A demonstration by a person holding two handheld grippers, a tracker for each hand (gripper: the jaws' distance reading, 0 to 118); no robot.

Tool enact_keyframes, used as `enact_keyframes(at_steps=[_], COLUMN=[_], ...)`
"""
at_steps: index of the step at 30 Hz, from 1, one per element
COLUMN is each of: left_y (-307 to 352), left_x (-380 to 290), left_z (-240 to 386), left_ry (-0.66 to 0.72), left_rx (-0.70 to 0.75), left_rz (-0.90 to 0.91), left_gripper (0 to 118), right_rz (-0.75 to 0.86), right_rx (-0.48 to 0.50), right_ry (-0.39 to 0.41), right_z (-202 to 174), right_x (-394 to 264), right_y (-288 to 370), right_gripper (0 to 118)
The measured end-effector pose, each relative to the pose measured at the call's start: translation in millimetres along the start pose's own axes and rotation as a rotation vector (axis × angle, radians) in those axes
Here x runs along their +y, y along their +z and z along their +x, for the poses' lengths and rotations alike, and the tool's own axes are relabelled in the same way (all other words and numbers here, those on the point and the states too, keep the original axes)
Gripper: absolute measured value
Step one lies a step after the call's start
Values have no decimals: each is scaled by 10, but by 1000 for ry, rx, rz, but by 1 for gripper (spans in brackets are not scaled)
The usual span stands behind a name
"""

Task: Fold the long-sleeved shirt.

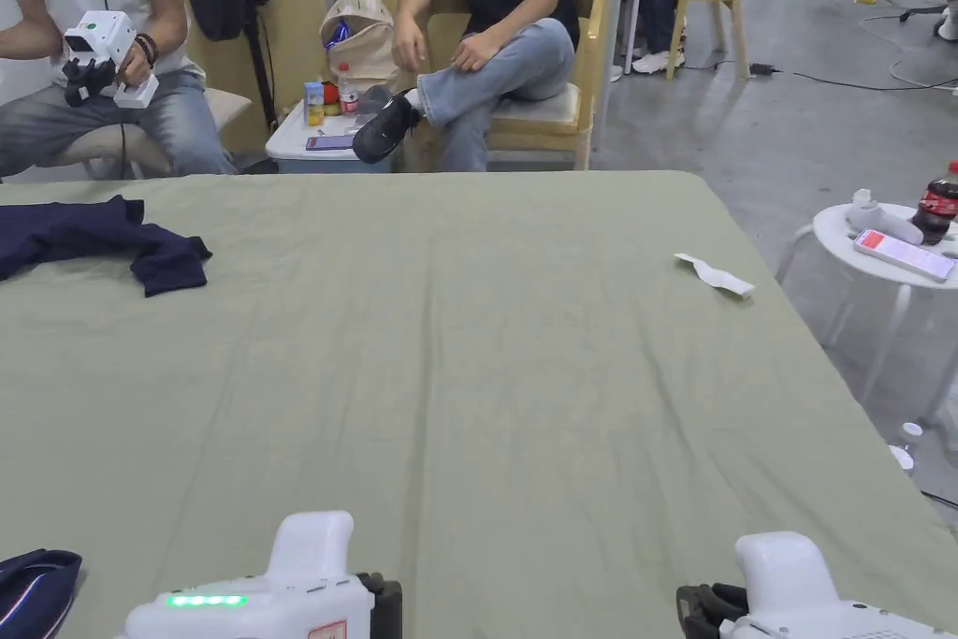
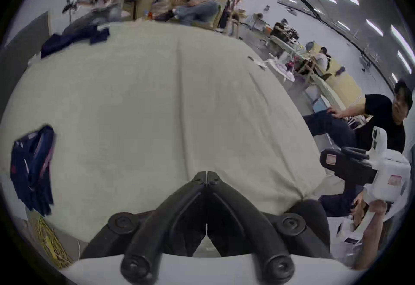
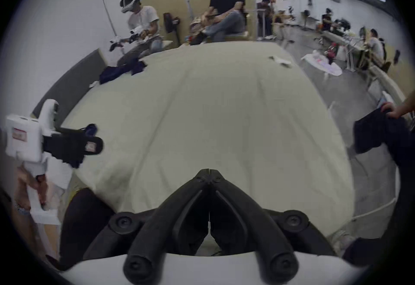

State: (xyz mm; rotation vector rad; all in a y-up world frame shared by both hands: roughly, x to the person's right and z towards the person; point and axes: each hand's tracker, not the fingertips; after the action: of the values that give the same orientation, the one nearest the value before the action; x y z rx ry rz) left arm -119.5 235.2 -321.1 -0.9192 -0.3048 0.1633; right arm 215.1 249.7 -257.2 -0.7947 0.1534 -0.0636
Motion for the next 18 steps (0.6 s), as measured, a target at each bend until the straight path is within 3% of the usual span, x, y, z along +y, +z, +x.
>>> enact_keyframes(at_steps=[3, 6, 8, 13, 15, 18], left_y=[225, 473, 626, 920, 983, 1030], left_x=[125, 249, 279, 212, 131, -53], left_z=[203, 406, 442, 504, 509, 531], left_ry=[-14, -111, -123, -209, -245, -308], left_rx=[-50, 76, 143, 326, 355, 394], left_rz=[112, 295, 414, 721, 815, 956], left_gripper=[0, 0, 0, 0, 0, 0], right_rz=[117, 303, 513, 800, 859, 936], right_rx=[-70, -205, -293, -232, -222, -332], right_ry=[6, 65, 100, -25, 9, 95], right_z=[15, -148, -326, -635, -749, -934], right_x=[64, 181, 221, 384, 432, 365], right_y=[-5, 13, 75, 289, 399, 522], right_gripper=[1, 1, 1, 1, 1, 1])
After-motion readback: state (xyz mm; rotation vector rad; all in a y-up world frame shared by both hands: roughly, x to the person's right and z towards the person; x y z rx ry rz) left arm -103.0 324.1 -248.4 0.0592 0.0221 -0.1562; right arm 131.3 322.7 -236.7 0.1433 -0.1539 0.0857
